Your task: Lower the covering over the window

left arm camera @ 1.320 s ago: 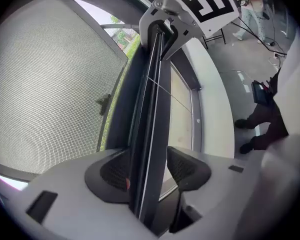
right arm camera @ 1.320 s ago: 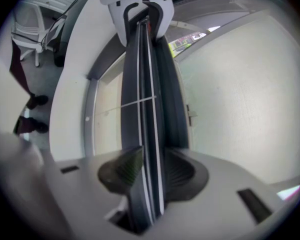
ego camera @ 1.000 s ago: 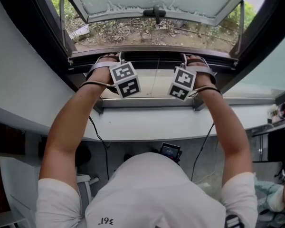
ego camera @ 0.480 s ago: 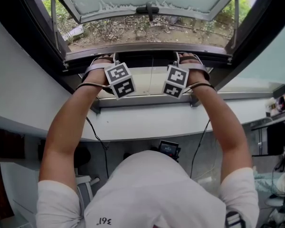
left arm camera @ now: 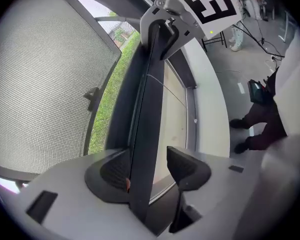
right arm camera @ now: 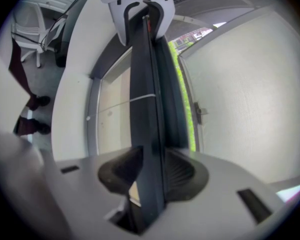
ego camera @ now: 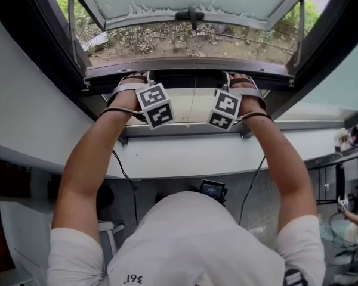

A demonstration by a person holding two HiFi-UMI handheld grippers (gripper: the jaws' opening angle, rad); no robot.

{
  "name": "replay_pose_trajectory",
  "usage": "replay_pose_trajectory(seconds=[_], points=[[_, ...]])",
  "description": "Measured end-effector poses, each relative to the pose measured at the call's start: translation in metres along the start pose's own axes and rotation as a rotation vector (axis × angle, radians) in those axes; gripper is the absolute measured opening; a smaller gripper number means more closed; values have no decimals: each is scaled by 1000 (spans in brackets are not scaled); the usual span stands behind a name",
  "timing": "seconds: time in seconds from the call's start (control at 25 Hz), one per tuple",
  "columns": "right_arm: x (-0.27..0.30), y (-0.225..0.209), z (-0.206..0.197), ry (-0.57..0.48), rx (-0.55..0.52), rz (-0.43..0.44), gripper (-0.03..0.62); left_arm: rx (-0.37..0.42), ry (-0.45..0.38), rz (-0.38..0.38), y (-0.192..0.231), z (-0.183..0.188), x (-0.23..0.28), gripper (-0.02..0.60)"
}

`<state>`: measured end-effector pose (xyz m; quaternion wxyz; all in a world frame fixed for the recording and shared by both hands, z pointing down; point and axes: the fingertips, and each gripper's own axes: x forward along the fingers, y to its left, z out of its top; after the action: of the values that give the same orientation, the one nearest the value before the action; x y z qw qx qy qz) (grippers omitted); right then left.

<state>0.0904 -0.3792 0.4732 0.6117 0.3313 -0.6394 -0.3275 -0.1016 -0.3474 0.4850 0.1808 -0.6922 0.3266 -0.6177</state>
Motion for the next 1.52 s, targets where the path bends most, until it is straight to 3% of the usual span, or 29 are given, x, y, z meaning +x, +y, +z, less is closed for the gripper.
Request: replay_pose_trajectory(seconds=[0.4, 0.56, 0.8, 1.52], points=[[5, -6, 2, 7, -15, -95, 130, -12, -27, 49, 6, 0, 4, 227], [5, -10, 2, -1, -22, -61, 101, 7, -32, 68, 11, 0, 4, 208], [2, -10, 0, -43, -11, -99, 104, -1, -102, 122, 15, 2, -2, 195], [-1, -9, 3, -63, 2, -62, 109, -40, -128, 108, 16, 0, -6, 195]])
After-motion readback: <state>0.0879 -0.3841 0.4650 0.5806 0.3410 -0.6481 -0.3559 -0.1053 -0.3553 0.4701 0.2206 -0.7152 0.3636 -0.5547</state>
